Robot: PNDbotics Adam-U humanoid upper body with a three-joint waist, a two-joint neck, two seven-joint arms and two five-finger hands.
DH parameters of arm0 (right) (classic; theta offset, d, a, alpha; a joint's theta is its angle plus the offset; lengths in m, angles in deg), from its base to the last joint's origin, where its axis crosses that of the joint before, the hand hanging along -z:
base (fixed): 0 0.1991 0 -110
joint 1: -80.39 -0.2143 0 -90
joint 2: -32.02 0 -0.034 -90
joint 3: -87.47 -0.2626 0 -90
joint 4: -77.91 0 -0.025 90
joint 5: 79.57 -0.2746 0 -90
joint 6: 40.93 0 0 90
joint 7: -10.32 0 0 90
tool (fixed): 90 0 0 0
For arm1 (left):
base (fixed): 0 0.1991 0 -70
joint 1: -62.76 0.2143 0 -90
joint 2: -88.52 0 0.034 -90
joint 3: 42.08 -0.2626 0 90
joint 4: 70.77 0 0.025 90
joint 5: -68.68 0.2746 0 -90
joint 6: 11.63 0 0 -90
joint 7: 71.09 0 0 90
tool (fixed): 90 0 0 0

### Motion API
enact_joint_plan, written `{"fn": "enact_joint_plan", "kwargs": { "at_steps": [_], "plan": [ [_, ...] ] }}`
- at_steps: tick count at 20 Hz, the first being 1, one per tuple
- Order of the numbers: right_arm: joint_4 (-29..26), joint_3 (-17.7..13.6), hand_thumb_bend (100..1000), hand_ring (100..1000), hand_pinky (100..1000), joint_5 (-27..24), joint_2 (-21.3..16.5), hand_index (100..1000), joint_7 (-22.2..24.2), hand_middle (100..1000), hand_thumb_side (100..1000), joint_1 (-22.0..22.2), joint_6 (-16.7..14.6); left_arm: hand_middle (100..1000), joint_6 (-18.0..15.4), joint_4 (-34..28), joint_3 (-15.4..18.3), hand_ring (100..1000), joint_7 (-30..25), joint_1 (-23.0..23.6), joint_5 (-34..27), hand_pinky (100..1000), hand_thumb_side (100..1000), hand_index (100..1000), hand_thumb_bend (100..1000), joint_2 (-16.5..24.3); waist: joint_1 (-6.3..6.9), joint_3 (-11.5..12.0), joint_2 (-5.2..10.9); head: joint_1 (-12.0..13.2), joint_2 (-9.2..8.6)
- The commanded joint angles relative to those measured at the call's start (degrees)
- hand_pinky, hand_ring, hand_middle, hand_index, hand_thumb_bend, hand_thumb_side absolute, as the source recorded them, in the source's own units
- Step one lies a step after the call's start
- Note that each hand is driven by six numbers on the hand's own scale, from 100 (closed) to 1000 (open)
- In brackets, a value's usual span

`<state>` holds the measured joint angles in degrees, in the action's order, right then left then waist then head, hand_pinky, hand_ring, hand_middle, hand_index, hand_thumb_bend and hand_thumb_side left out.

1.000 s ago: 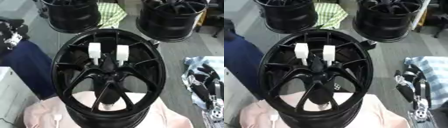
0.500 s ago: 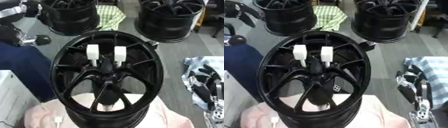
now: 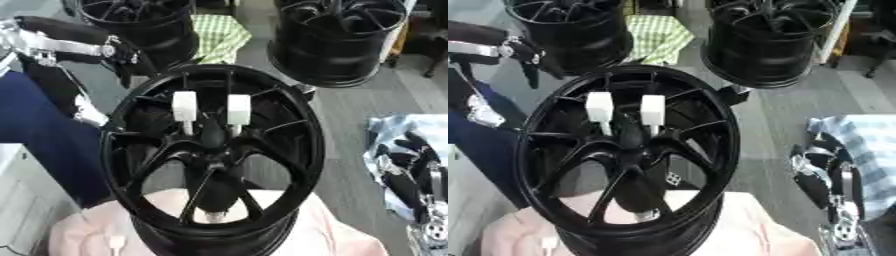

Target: Pull the pin out of the wheel hub.

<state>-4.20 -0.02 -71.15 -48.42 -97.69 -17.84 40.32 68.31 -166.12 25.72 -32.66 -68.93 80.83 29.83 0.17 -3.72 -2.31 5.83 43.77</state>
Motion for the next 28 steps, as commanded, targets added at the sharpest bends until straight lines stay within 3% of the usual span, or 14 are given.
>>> {"fn": "enact_joint_plan", "kwargs": {
  "at_steps": [1, 11, 28],
  "plan": [
    [-0.59, 0.08, 266, 663, 724, 0.29, -1.30, 880, 0.13, 741, 297, -0.44, -0.17, 840, -1.75, 3.02, -1.95, 625, -0.39, -2.80, 3.11, 699, 475, 919, 542, -1.35, 0.00, 0.12, 0.85, -0.22, 0.34],
    [-0.48, 0.15, 265, 663, 724, 0.21, -1.21, 880, 0.25, 741, 297, -0.28, -0.18, 870, -3.66, 9.26, -3.67, 634, 0.20, -7.56, 10.55, 701, 493, 934, 537, -7.65, -0.16, 0.16, 1.09, -0.32, 0.34],
    [-0.48, 0.33, 263, 663, 724, -0.03, -0.97, 880, 0.38, 741, 297, -0.20, -0.45, 842, -4.30, 17.03, -4.98, 697, 4.07, -9.29, 18.64, 743, 486, 915, 532, -14.01, -0.05, -0.71, 0.94, -0.04, 0.34]
  ]
}}
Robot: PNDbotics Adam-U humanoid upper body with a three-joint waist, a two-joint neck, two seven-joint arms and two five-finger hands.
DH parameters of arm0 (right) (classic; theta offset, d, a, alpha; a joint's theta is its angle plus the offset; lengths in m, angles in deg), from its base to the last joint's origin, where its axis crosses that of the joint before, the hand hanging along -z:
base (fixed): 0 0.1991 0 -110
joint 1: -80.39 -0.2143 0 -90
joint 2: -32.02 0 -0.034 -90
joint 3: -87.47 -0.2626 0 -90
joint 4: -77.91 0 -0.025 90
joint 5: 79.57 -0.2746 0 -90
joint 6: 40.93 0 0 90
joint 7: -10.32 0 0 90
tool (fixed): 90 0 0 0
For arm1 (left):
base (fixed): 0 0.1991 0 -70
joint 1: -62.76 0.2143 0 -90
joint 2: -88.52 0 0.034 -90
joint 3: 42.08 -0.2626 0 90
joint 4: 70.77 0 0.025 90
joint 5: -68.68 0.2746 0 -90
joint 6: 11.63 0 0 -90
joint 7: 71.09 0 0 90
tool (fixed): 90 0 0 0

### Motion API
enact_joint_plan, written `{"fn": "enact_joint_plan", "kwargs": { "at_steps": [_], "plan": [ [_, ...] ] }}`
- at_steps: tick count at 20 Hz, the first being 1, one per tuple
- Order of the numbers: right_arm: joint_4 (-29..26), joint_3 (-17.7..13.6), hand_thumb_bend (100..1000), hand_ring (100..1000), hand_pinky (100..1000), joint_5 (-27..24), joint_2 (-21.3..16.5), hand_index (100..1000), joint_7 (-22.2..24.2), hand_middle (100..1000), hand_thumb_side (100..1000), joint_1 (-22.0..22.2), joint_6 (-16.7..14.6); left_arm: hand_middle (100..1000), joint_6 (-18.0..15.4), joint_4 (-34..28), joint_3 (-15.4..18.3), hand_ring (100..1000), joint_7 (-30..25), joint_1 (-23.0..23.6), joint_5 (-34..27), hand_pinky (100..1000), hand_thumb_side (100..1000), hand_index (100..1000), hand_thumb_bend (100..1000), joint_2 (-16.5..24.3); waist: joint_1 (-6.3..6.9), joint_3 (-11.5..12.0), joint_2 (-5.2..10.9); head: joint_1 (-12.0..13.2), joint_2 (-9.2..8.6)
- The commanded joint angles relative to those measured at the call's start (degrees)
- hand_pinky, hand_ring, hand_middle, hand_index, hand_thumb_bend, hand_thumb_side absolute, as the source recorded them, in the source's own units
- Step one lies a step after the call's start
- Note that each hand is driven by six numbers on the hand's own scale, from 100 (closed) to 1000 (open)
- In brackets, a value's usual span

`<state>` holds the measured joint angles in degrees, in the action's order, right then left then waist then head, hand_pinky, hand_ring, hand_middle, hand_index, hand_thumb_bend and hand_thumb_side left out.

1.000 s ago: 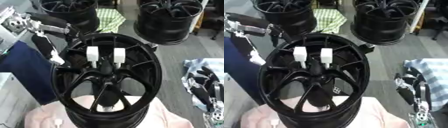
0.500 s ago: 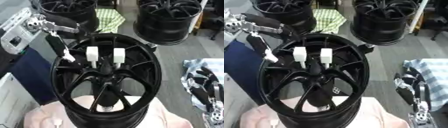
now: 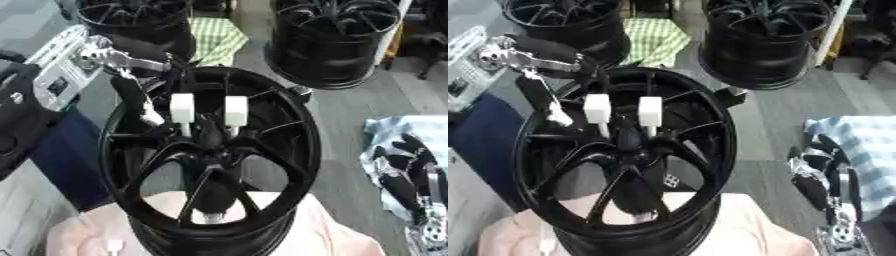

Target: Pull the pin out of the wheel hub.

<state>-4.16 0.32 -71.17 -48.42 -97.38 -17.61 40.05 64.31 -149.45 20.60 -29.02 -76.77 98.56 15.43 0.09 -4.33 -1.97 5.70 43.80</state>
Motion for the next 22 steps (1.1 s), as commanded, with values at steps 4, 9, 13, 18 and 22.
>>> {"fn": "enact_joint_plan", "kwargs": {
  "at_steps": [4, 9, 13, 18, 22],
  "plan": [
    [-0.51, 0.02, 262, 663, 724, -0.03, -0.91, 880, 0.10, 741, 298, -0.44, -0.21, 823, -0.47, 1.29, -0.08, 693, 0.28, -1.40, 1.69, 739, 483, 905, 522, -0.26, 0.03, -0.26, 0.59, 0.17, 0.32],
    [-0.49, 0.02, 261, 663, 724, -0.08, -0.93, 880, 0.08, 741, 297, -0.39, -0.24, 785, -0.44, 2.08, 0.00, 678, 0.23, -1.15, 2.35, 730, 479, 878, 508, -0.34, 0.08, -0.43, 0.59, 0.15, 0.32],
    [-0.46, 0.07, 260, 663, 725, -0.10, -0.92, 880, 0.14, 741, 298, -0.41, -0.26, 738, -0.40, 2.42, 0.05, 652, 0.12, -1.13, 2.45, 717, 477, 839, 475, -0.37, 0.09, -0.49, 0.59, 0.19, 0.32],
    [-0.42, 0.07, 258, 663, 725, -0.10, -0.96, 880, 0.17, 741, 299, -0.47, -0.25, 692, -0.30, 3.02, 0.16, 619, 0.04, -0.98, 2.57, 702, 453, 807, 444, -0.49, 0.09, -0.62, 0.57, 0.24, 0.32],
    [-0.43, 0.05, 257, 663, 725, -0.12, -0.95, 880, 0.15, 741, 299, -0.48, -0.27, 659, -0.27, 3.41, 0.26, 604, 0.43, -0.98, 2.43, 695, 426, 783, 405, -0.65, 0.12, -0.79, 0.53, 0.24, 0.32]
  ]
}}
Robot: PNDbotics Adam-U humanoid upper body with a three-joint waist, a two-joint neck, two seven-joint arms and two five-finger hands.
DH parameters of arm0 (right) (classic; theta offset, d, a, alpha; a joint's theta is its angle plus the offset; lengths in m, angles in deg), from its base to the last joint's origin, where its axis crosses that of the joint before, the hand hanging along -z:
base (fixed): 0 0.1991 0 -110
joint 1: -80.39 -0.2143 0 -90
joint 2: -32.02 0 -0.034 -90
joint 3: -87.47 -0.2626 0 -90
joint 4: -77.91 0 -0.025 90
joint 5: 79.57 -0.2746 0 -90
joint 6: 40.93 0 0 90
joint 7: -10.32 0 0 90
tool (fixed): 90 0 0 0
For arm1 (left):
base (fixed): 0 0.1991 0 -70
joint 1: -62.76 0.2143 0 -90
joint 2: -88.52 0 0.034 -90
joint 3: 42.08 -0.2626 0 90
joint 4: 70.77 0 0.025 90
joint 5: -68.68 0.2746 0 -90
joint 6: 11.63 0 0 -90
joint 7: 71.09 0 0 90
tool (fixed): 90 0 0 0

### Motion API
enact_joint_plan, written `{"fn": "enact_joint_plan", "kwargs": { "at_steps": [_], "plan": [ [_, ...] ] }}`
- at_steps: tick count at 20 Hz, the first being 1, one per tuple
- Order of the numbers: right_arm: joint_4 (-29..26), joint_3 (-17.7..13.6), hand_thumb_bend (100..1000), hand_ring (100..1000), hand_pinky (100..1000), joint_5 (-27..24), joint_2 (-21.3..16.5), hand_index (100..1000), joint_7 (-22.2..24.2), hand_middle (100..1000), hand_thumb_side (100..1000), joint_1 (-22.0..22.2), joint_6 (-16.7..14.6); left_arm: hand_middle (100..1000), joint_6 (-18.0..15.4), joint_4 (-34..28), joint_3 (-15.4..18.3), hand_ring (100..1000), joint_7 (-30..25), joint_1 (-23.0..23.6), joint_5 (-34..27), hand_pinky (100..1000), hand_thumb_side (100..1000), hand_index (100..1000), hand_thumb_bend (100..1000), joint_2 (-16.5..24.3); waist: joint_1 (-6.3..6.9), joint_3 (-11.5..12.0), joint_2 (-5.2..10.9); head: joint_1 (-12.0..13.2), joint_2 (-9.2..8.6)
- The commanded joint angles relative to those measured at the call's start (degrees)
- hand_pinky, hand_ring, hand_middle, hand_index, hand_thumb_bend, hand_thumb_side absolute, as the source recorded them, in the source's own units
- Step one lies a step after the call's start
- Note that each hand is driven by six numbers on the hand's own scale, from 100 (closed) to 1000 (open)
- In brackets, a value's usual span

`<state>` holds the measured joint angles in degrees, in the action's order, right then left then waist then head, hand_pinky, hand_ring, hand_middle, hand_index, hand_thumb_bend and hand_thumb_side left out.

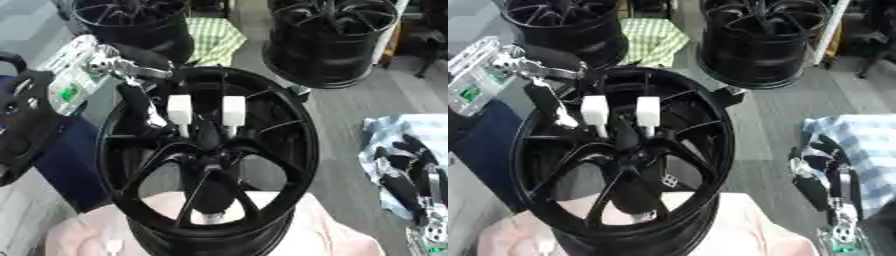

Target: Pull the pin out of the wheel hub.

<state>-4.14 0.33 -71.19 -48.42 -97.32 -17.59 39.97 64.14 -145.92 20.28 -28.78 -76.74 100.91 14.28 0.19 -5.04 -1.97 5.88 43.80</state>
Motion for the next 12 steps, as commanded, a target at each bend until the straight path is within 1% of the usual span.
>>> {"fn": "enact_joint_plan", "kwargs": {
  "at_steps": [1, 6, 8, 10, 11, 12],
  "plan": [
    [-0.46, 0.04, 257, 663, 725, -0.10, -0.94, 879, 0.09, 741, 299, -0.50, -0.21, 645, -0.05, -0.04, 0.62, 601, 0.39, -1.04, 0.06, 693, 426, 775, 391, 0.44, 0.04, -0.11, 0.52, 0.05, 0.32],
    [-0.47, 0.05, 256, 663, 725, -0.12, -0.91, 879, 0.10, 741, 300, -0.51, -0.25, 611, 0.24, 0.45, 0.68, 583, 1.64, -1.09, 0.13, 685, 397, 750, 340, 0.14, 0.08, -0.28, 0.49, 0.10, 0.32],
    [-0.47, 0.03, 255, 663, 725, -0.13, -0.92, 879, 0.08, 741, 301, -0.49, -0.25, 594, 0.30, 0.52, 0.68, 571, 2.07, -1.09, 0.12, 679, 389, 734, 296, 0.09, 0.10, -0.32, 0.49, 0.10, 0.32],
    [-0.46, 0.02, 254, 663, 725, -0.14, -0.91, 879, 0.07, 741, 301, -0.48, -0.26, 586, 0.50, 0.57, 0.74, 567, 2.60, -1.10, 0.06, 677, 386, 726, 278, 0.10, 0.11, -0.34, 0.49, 0.10, 0.32],
    [-0.46, 0.01, 254, 663, 725, -0.14, -0.91, 879, 0.07, 741, 301, -0.48, -0.27, 573, 0.60, 0.58, 0.78, 558, 2.85, -1.12, 0.03, 674, 374, 711, 248, 0.12, 0.11, -0.33, 0.50, 0.10, 0.32],
    [-0.47, 0.01, 254, 663, 725, -0.14, -0.90, 879, 0.07, 741, 301, -0.48, -0.27, 573, 0.69, 0.59, 0.79, 558, 3.04, -1.13, -0.01, 674, 374, 711, 248, 0.13, 0.11, -0.33, 0.50, 0.10, 0.32]
  ]
}}
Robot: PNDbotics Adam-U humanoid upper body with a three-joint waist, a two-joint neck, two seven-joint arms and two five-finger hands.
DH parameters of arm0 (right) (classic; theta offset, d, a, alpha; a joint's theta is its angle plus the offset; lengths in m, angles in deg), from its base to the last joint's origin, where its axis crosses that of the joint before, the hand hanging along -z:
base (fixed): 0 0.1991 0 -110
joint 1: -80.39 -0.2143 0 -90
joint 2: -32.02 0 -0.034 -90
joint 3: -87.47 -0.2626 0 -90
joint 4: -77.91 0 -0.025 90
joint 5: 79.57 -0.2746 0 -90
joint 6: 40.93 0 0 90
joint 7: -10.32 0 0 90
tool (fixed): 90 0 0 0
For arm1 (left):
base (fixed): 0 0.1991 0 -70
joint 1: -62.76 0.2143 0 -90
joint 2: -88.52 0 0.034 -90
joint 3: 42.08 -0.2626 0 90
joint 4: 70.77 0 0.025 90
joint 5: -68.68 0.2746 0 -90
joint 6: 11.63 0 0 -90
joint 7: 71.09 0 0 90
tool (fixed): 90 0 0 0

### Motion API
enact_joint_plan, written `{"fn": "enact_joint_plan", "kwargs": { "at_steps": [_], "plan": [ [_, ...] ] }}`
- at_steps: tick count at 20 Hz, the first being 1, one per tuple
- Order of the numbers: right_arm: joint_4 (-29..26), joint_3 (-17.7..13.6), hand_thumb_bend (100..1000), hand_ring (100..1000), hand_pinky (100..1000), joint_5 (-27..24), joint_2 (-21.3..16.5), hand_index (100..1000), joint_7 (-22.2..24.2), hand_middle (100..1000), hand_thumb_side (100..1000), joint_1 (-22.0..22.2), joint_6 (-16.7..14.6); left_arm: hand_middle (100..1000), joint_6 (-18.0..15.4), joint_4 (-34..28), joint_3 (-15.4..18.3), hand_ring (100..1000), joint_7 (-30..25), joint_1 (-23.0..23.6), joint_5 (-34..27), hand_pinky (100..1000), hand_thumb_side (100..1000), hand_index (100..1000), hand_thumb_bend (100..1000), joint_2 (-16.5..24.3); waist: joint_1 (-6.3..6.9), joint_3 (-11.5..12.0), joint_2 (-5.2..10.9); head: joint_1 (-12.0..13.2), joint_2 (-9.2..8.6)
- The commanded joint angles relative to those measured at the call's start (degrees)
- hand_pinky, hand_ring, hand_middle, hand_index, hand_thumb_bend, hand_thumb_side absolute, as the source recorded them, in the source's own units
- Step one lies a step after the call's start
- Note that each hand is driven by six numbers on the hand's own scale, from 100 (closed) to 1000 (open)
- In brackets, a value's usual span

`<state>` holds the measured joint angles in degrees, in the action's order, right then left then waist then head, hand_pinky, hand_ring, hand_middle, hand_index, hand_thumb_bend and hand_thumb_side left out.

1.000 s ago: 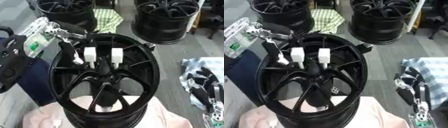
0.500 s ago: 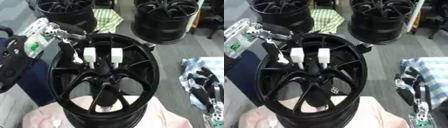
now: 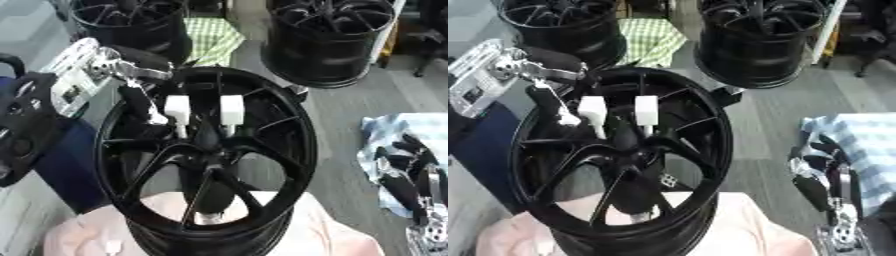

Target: Pull the pin out of the wheel hub.

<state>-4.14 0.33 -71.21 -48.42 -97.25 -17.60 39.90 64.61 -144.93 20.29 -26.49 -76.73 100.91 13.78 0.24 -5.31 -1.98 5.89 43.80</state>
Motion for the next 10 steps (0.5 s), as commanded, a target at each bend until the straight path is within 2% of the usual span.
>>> {"fn": "enact_joint_plan", "kwargs": {
  "at_steps": [1, 5, 10],
  "plan": [
    [-0.46, 0.00, 254, 663, 725, -0.12, -0.91, 879, 0.00, 741, 301, -0.48, -0.20, 564, 0.29, -0.41, 0.82, 551, 0.92, -1.16, -0.07, 671, 365, 702, 226, 0.65, 0.06, -0.06, 0.51, 0.12, 0.32],
    [-0.44, -0.01, 253, 663, 726, -0.14, -0.92, 879, 0.01, 741, 301, -0.48, -0.19, 553, 0.51, -0.58, 1.01, 544, 1.01, -1.20, -0.74, 667, 347, 692, 187, 0.78, 0.04, -0.04, 0.50, 0.17, 0.32],
    [-0.44, -0.05, 253, 663, 726, -0.15, -0.92, 879, -0.01, 741, 301, -0.47, -0.20, 547, 0.98, -0.87, 1.41, 540, 0.65, -1.47, -1.72, 666, 351, 688, 192, 0.94, 0.04, -0.03, 0.53, 0.18, 0.32]
  ]
}}
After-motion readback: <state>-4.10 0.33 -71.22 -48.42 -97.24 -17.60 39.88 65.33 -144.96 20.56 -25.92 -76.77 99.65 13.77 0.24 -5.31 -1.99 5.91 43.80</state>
